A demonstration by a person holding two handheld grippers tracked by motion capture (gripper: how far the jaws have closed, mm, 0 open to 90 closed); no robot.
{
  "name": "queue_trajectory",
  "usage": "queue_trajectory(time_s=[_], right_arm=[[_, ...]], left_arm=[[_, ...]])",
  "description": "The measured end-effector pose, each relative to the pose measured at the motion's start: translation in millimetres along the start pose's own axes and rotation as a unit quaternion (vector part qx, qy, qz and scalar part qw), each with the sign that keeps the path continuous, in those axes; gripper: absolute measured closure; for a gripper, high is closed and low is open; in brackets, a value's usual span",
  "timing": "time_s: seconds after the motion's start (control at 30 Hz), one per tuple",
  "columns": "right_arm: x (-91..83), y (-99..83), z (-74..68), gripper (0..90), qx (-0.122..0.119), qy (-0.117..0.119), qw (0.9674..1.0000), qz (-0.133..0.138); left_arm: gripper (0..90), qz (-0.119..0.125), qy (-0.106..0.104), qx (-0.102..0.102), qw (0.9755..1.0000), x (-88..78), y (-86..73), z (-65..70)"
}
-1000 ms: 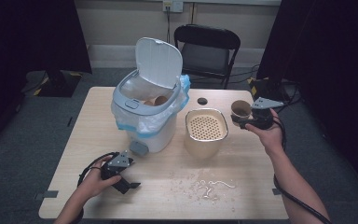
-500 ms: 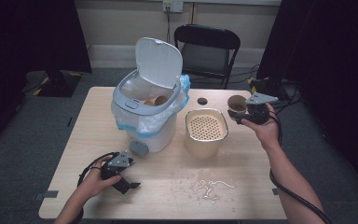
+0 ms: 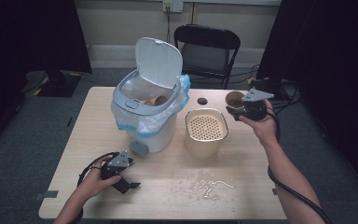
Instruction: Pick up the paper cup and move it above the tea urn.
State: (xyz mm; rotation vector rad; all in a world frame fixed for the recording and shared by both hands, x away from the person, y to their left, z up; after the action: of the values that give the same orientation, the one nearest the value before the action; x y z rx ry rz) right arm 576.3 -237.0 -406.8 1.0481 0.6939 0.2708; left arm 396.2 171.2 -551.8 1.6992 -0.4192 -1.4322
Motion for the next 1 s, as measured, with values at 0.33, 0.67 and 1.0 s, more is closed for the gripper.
queue_trajectory(time_s=[0.33, 0.67, 1.0], right_arm=[[3.1, 5.5, 0.8, 31.8, -0.029, -0.014, 0.9995, 0.007], [6.2, 11.8, 3.7, 32.0, -0.05, -0.035, 0.998, 0.014], [8.5, 17.2, -1.4, 32.2, -0.078, -0.037, 0.9962, 0.006]], left_arm=[[0.0, -0.001, -0.001, 0.001, 1.0, -0.3, -0.1, -0.1], [0.0, -0.001, -0.003, 0.001, 1.0, -0.2, -0.2, 0.1], [0.0, -0.001, -0.002, 0.001, 1.0, -0.3, -0.3, 0.0]])
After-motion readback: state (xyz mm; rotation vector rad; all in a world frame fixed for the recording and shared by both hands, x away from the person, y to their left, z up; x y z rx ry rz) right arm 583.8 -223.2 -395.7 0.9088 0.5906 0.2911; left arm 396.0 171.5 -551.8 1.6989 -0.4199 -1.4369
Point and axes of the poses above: each handheld gripper's, and its own axes: x roughly forward along the jaws, y roughly out of its top, z roughly to its right, the point moved 7 cm from there along x, roughly forward along the jaws, and after that the axes turned 4 degrees about z, right-handed, at the moved point
